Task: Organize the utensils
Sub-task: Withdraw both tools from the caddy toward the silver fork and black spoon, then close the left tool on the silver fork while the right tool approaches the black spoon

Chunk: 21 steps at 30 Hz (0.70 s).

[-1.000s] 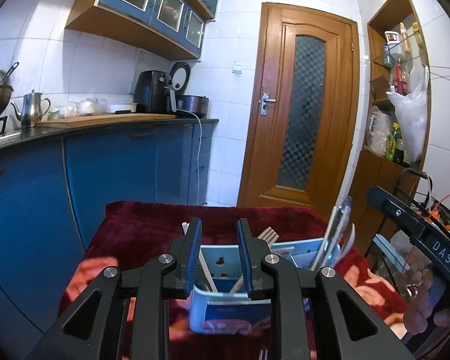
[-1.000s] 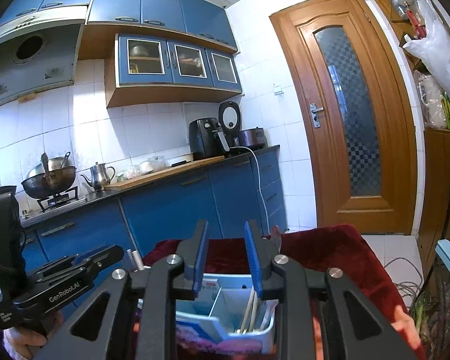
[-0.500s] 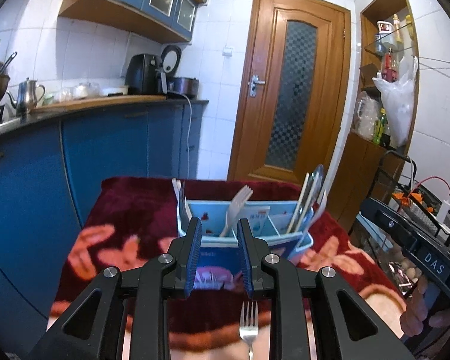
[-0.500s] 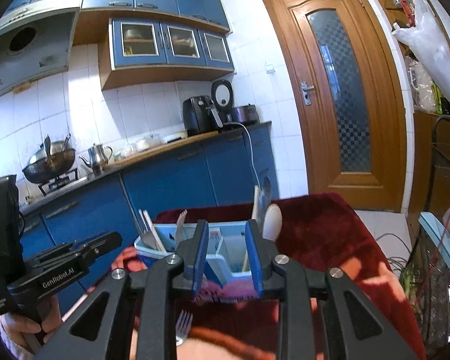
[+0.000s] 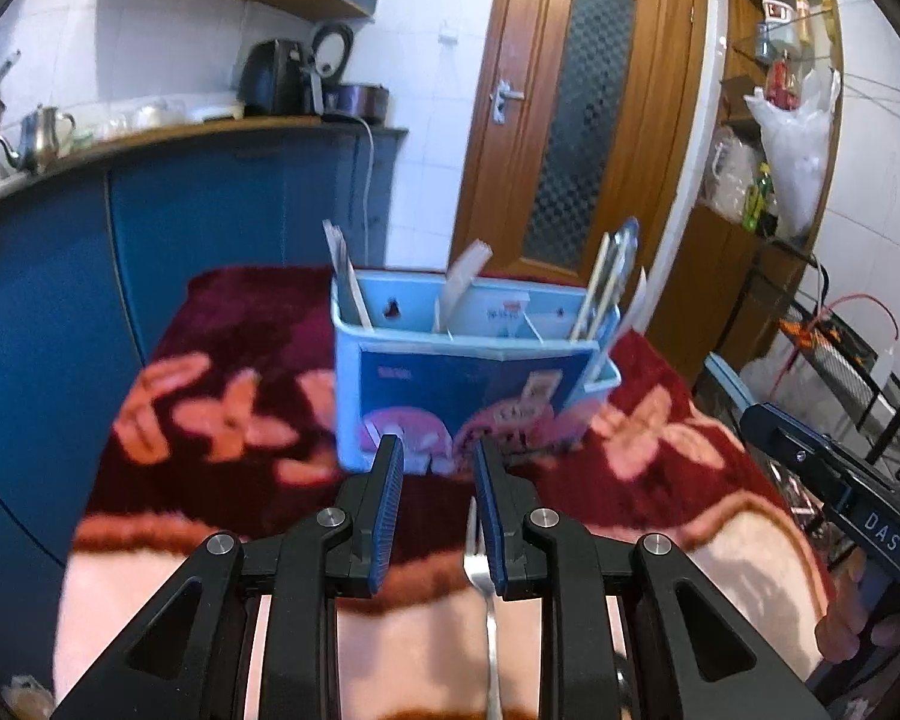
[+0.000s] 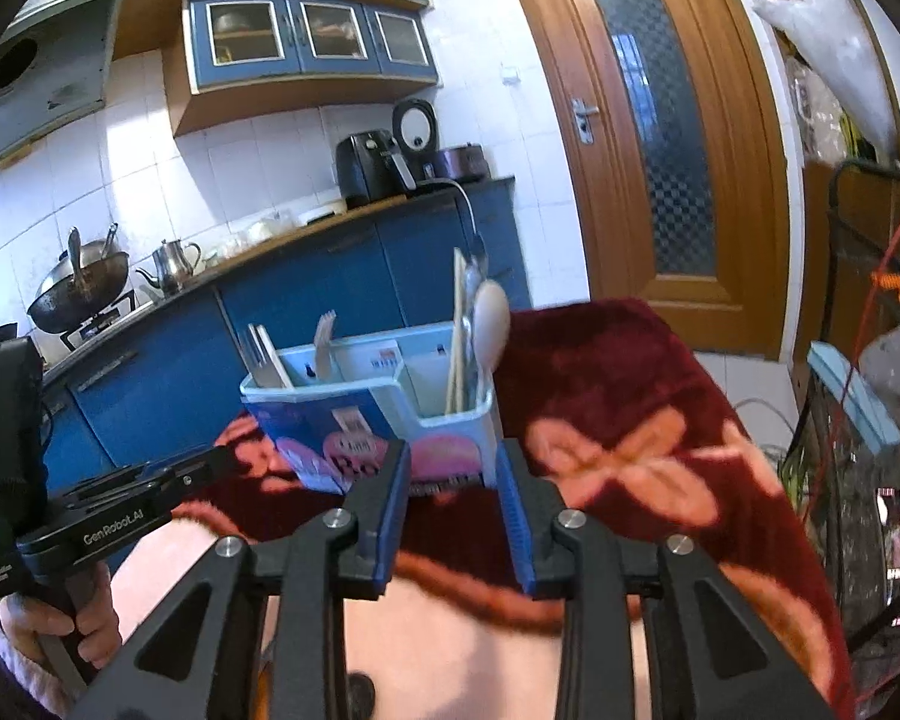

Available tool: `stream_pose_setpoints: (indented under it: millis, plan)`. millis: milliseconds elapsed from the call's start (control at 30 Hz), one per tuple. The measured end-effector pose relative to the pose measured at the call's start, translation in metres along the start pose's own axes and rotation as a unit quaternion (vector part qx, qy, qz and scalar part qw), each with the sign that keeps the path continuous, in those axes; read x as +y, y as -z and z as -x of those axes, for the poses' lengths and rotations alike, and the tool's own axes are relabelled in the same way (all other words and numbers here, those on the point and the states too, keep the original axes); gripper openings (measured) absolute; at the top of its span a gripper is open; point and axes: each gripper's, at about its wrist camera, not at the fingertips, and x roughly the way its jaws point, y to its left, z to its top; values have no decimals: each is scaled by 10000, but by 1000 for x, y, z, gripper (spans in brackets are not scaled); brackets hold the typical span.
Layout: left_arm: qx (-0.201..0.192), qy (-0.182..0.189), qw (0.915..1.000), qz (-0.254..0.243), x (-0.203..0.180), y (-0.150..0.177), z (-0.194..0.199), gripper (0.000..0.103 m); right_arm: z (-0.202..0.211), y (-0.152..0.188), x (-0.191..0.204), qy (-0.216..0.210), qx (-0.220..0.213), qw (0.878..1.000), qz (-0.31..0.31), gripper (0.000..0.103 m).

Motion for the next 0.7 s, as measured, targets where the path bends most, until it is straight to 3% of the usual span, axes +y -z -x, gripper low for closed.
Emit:
stream_pose_setpoints:
  millis: [300, 700]
  plan:
    - [569, 186, 9982, -66, -8, 18, -26, 25, -3, 16, -18, 213, 303, 9992, -155, 33]
    - [1219, 336, 9918, -192, -15, 33, -63, 25, -10, 27, -28, 137, 537, 9980, -312, 33]
